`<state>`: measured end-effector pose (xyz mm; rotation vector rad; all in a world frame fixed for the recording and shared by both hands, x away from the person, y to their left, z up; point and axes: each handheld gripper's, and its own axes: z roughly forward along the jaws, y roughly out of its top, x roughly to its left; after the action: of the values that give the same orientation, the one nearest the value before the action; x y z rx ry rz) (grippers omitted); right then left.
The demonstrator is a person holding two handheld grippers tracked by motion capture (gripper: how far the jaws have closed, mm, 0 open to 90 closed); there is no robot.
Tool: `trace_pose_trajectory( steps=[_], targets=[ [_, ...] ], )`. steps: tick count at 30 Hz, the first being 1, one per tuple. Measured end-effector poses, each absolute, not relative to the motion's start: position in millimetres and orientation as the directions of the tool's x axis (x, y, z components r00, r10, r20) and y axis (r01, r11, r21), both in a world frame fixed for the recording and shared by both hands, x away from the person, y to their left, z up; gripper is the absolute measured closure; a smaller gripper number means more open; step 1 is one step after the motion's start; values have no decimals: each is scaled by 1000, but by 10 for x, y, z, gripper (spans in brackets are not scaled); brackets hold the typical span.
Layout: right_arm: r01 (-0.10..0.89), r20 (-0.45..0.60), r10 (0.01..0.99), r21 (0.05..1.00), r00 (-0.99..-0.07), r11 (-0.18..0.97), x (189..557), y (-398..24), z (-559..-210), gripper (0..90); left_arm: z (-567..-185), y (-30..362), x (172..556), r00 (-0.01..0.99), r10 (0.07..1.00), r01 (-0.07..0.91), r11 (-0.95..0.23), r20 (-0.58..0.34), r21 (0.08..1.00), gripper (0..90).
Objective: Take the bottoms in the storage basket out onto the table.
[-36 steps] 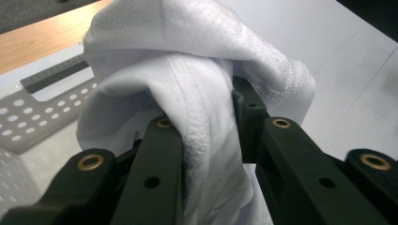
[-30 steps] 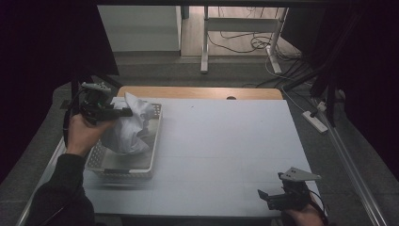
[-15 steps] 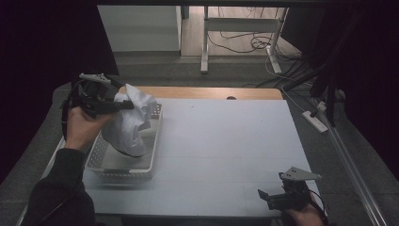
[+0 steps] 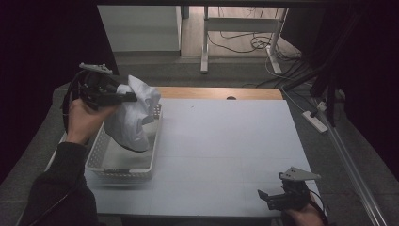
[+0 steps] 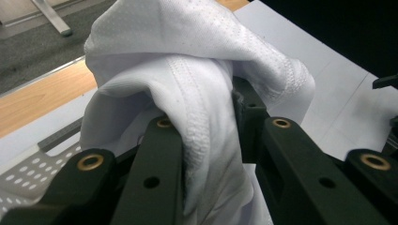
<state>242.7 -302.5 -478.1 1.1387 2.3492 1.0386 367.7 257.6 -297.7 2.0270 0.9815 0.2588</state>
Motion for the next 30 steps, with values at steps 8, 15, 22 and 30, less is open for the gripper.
trace_pose_trajectory(
  steps=[8,15,22,30],
  targets=[
    [540,21,778,733,-627,415,2429,-3024,-4781,0,-2855,2494,3700,683,710,537,-331,-170,776,770],
    [538,22,777,733,-630,416,2429,-3025,-4781,0,-2761,2397,3735,699,694,523,-328,-175,787,770],
    [538,23,775,733,-632,417,2429,-3024,-4781,0,-2679,2281,3774,718,673,507,-328,-180,797,770],
    [537,25,773,733,-634,417,2427,-3022,-4781,0,-2615,2134,3813,737,653,489,-335,-175,805,770]
  ],
)
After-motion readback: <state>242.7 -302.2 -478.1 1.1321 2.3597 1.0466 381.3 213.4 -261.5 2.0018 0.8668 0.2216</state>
